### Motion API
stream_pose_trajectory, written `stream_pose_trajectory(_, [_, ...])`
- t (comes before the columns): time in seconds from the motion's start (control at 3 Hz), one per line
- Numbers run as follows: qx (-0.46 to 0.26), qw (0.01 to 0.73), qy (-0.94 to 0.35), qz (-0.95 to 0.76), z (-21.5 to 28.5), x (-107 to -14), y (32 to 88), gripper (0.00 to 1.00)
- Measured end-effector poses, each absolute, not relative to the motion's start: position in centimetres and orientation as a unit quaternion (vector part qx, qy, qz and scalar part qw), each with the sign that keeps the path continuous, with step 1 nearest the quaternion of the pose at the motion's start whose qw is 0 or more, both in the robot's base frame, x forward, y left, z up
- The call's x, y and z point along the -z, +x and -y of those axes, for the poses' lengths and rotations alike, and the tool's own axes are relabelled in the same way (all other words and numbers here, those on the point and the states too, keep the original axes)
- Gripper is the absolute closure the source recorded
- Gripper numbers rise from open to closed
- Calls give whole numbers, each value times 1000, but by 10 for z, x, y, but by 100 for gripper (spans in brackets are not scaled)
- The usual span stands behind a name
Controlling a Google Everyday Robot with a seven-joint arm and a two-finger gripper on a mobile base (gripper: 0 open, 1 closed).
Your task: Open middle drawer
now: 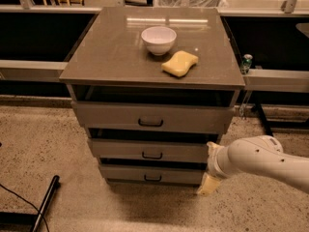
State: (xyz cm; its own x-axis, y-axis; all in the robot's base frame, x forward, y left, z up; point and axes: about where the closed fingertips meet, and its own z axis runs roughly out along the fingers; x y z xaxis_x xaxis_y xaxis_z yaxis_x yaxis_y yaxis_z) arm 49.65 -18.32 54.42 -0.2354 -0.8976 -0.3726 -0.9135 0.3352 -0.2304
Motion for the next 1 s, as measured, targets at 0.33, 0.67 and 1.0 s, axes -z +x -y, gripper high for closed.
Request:
stream_pose_trajectory(0.33, [-16, 213, -595, -775, 176, -534, 501, 0])
stream_pose_trajectory(0.67, [-11, 224, -630, -744, 168, -510, 521, 0])
stream_pose_trajectory(1.0, [-24, 243, -661, -710, 159, -490, 539, 0])
